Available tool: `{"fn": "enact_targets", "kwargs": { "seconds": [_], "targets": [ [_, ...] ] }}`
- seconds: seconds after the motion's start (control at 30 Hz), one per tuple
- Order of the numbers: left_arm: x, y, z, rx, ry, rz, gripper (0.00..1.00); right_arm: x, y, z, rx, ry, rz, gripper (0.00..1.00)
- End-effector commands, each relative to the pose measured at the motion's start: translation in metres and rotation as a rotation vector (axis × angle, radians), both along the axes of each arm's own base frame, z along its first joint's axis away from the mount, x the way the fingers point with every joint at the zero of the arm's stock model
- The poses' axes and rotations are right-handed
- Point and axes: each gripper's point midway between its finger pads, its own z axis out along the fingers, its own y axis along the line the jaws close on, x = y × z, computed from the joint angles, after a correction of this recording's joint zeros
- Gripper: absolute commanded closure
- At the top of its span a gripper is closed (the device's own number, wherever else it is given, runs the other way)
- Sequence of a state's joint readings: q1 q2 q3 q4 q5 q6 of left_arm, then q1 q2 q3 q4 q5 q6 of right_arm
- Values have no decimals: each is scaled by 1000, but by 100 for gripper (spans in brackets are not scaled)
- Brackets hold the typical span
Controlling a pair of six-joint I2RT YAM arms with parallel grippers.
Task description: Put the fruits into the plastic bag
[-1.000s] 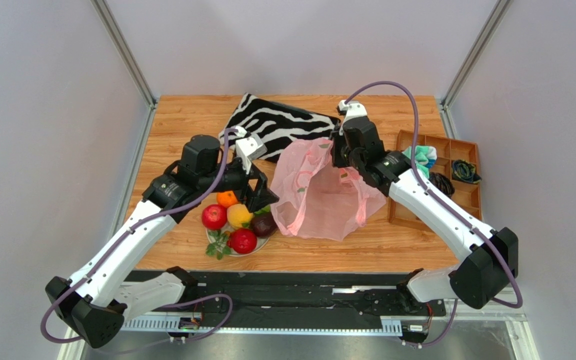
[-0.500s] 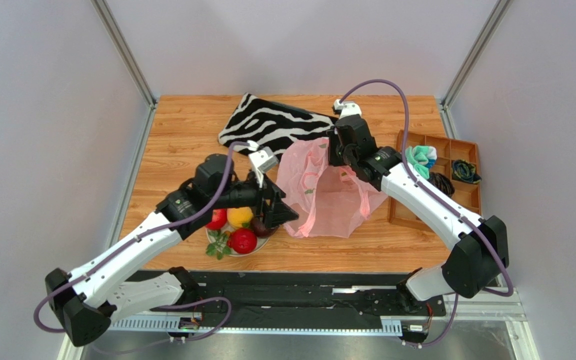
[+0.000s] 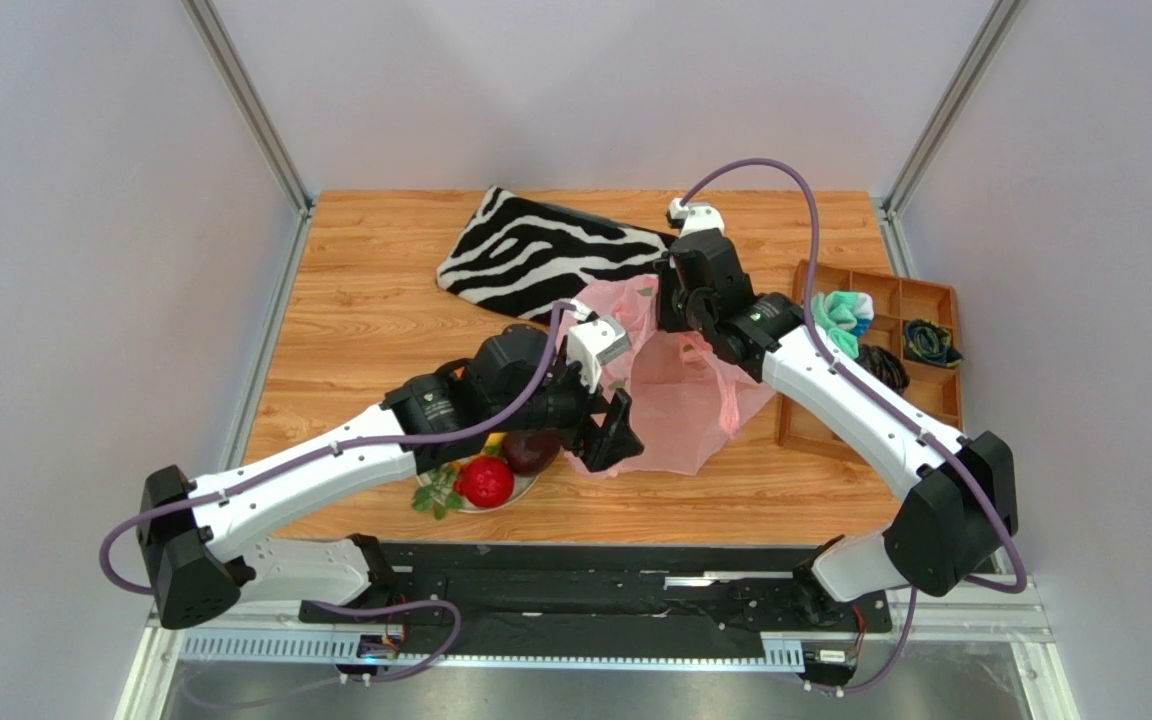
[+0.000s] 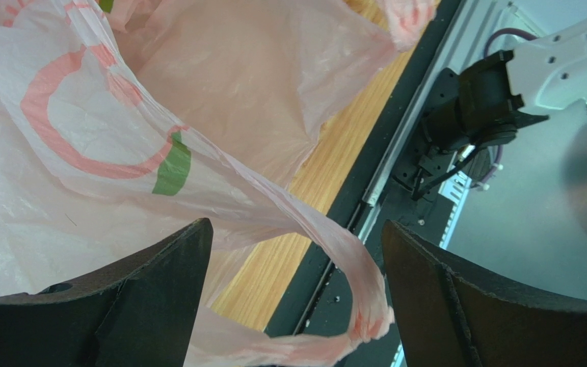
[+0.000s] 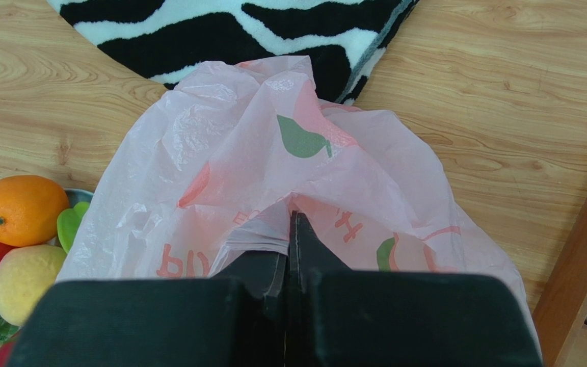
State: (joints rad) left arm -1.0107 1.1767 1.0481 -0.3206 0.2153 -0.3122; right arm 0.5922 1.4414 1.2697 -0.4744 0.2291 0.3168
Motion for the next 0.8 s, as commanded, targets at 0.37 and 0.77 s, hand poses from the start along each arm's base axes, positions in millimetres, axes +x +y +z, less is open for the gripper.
{"fn": "enact_targets", "kwargs": {
  "seconds": [0.37,0.77],
  "targets": [
    [-7,-12,-26,87,136,24,22,6,1,21,32,-55,-15,100],
    [-18,7,-33,149,137,57,22,8,1,17,28,-48,-17,100]
  ]
}}
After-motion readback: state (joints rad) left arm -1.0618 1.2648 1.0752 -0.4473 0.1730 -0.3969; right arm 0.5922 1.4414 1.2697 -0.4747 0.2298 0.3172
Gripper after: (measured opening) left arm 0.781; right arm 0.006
